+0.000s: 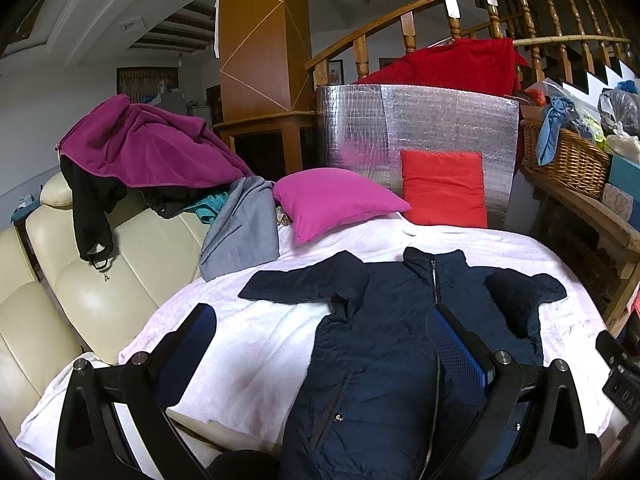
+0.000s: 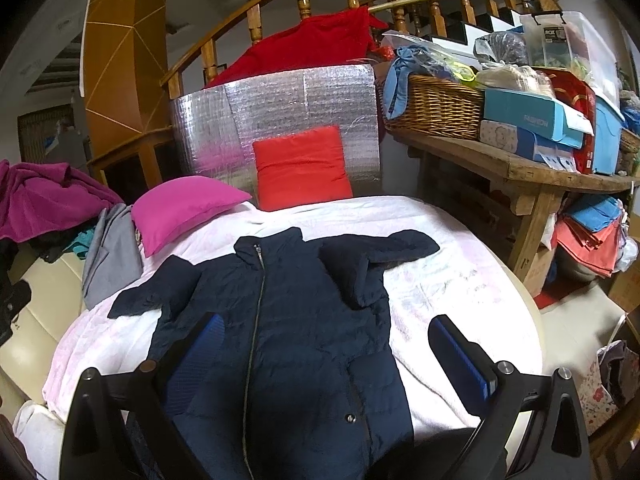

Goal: Fold large clothes

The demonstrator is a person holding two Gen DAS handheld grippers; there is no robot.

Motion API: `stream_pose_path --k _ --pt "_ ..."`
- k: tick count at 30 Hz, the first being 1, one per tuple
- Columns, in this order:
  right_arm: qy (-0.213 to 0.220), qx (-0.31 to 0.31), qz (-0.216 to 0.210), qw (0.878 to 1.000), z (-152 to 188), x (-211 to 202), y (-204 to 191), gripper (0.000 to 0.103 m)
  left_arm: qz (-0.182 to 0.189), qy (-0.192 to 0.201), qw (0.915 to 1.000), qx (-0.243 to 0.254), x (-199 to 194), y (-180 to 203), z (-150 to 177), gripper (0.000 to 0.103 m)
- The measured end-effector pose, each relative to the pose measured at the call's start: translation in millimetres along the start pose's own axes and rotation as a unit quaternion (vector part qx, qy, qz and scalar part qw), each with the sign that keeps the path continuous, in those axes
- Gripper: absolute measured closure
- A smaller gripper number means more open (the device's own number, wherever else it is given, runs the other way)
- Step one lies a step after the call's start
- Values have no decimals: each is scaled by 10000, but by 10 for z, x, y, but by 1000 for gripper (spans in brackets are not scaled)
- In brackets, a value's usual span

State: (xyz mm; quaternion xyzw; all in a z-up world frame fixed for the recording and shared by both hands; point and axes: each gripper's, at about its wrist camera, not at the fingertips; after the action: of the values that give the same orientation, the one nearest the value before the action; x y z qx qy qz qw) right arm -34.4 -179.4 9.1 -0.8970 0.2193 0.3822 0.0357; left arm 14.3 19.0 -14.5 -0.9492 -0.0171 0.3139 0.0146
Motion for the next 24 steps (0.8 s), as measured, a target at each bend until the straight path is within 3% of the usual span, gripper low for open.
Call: stream_pose_path --k 13,20,24 --pt "60 404 -8 9992 -346 526 190 0 -186 -154 9996 121 416 175 -162 0" --pt "-134 496 87 9986 -482 948 328 0 -158 -233 9995 137 761 335 -273 0" --pt "-279 903 -487 9943 -635 1376 624 0 146 -387 9991 -101 1159 424 -377 0"
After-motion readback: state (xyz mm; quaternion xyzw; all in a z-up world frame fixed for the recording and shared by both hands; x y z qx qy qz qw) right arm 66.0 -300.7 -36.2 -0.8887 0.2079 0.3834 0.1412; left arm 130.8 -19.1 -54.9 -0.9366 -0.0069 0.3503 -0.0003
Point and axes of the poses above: each gripper's, at about its wrist camera, not at the fingertips, and x roughly the way its jaws point, y to its right, z to its underside, and after that the axes turned 11 degrees about -y, right-handed
